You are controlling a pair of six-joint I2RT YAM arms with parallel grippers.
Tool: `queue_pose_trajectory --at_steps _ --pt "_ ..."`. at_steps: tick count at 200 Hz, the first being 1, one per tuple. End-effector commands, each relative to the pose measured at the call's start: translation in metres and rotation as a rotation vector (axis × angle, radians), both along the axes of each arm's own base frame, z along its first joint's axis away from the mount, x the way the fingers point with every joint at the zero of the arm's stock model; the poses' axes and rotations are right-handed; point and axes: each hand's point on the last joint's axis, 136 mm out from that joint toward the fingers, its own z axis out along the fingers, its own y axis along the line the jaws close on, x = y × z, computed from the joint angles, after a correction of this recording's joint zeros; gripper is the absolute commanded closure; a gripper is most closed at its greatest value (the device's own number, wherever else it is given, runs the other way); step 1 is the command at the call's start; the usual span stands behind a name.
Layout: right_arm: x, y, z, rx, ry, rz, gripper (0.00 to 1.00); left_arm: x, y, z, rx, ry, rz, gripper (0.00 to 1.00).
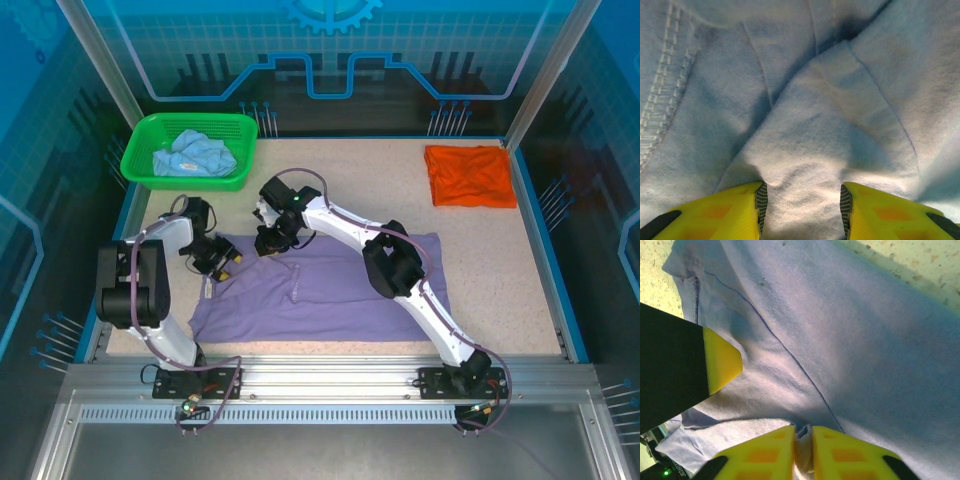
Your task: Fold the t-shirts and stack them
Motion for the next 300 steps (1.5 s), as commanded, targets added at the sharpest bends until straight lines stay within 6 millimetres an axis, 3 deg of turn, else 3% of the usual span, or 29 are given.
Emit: queue_pose_trajectory --at_steps 1,54,90,110,117,147,250,300 --pt "-0.013 0.007 -0.004 0.001 0.034 0.033 0.89 0.001 0.003 -0.002 0.009 0.012 -0.017 0.54" --pt "-0.031 0.009 0.019 0.048 -0.011 0.12 0.99 0.0 0.004 -0.002 0.018 0.014 -0.019 0.54" --pt "-0.058 0.004 0.034 0.06 -0.053 0.201 1.0 0.0 0.006 -0.002 0.03 0.015 -0.02 0.54" --pt "-0.071 -0.001 0.031 0.057 -0.045 0.229 1.0 0.0 0.007 -0.003 0.036 0.017 -0.025 0.54" --pt "-0.074 -0.003 0.044 0.074 -0.067 0.236 1.0 0.0 0.008 -0.003 0.039 0.02 -0.024 0.54" --pt "-0.089 -0.008 0.05 0.098 -0.072 0.269 0.99 0.0 0.008 -0.003 0.041 0.019 -0.025 0.54" --pt "-0.13 -0.041 0.017 0.035 -0.018 0.353 0.92 0.004 0.009 0.001 0.046 0.011 -0.032 0.53" --pt "-0.131 -0.048 0.029 0.078 -0.026 0.334 0.95 0.007 0.011 0.0 0.06 0.012 -0.042 0.53"
